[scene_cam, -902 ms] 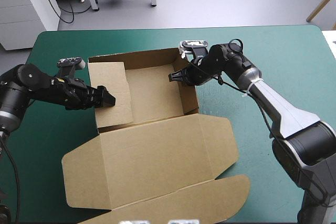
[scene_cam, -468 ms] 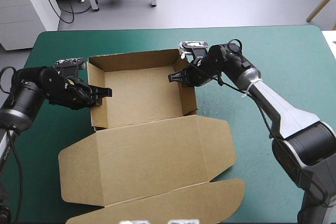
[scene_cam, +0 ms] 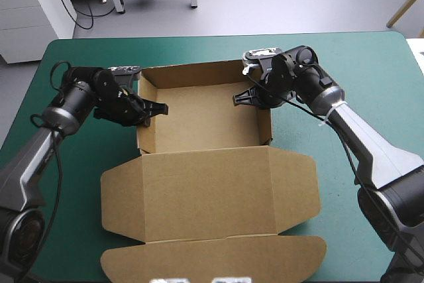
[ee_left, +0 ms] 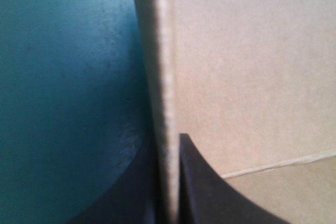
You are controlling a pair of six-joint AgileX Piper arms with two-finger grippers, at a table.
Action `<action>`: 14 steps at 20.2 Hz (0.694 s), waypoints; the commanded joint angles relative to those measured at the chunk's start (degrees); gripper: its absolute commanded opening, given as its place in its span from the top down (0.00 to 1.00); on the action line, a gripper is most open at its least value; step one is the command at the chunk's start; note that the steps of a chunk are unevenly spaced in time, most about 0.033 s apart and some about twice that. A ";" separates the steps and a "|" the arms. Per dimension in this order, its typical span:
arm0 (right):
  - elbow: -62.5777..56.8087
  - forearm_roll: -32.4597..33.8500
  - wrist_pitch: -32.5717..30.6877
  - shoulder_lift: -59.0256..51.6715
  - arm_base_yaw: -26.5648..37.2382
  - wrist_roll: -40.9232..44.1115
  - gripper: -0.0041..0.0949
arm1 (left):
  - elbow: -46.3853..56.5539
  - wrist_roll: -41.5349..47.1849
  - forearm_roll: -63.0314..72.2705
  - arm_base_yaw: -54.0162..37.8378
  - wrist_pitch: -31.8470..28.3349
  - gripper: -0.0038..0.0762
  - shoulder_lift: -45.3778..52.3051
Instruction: Fold the box
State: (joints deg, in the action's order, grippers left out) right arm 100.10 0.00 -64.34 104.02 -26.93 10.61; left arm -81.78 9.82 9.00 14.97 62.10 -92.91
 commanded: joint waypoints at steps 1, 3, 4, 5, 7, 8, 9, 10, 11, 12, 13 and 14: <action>1.57 4.23 -4.67 -3.33 0.53 -2.60 0.98 | -8.71 -1.31 0.76 2.04 0.72 0.96 -4.39; 1.57 3.57 -4.67 -2.46 1.85 -2.48 0.98 | -13.22 -1.31 0.12 2.92 3.50 0.96 -8.50; 1.57 1.81 -4.67 -0.96 2.86 -2.48 0.98 | -15.52 -1.31 0.39 3.07 4.55 0.96 -10.19; 1.57 0.64 -4.67 -0.17 3.29 -2.58 0.98 | -16.08 -1.31 0.60 3.07 5.01 0.96 -11.00; 1.57 -2.26 -4.67 2.31 3.69 -3.21 0.98 | -16.64 -1.94 0.37 3.07 5.88 0.96 -12.32; 1.57 -2.40 -4.67 3.53 3.69 -3.74 0.98 | -16.64 -3.03 0.26 3.07 5.95 0.96 -12.89; 1.57 -2.67 -4.67 4.33 3.69 -4.53 0.98 | -16.64 -3.03 0.25 3.07 5.95 0.96 -13.19; 1.57 -2.55 -4.67 5.39 3.69 -4.53 0.98 | -16.64 -3.03 0.25 3.07 5.55 0.96 -13.45; 1.57 -2.43 -4.67 5.62 3.69 -4.53 0.98 | -16.64 -3.03 0.25 3.07 5.33 0.96 -13.56; 1.57 -2.43 -4.67 5.80 3.69 -4.53 0.97 | -16.64 -3.03 0.25 3.07 5.26 0.94 -13.69; 1.57 -2.43 -4.67 5.91 3.69 -4.28 0.97 | -16.64 -3.03 0.25 3.07 5.13 0.92 -13.69; 1.57 -2.30 -4.67 5.89 3.69 -4.01 0.95 | -16.64 -3.83 0.25 3.07 4.90 0.89 -13.69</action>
State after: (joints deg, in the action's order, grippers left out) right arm 100.15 -2.07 -67.38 112.68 -23.05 10.44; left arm -96.20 8.31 8.00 17.85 70.58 -109.93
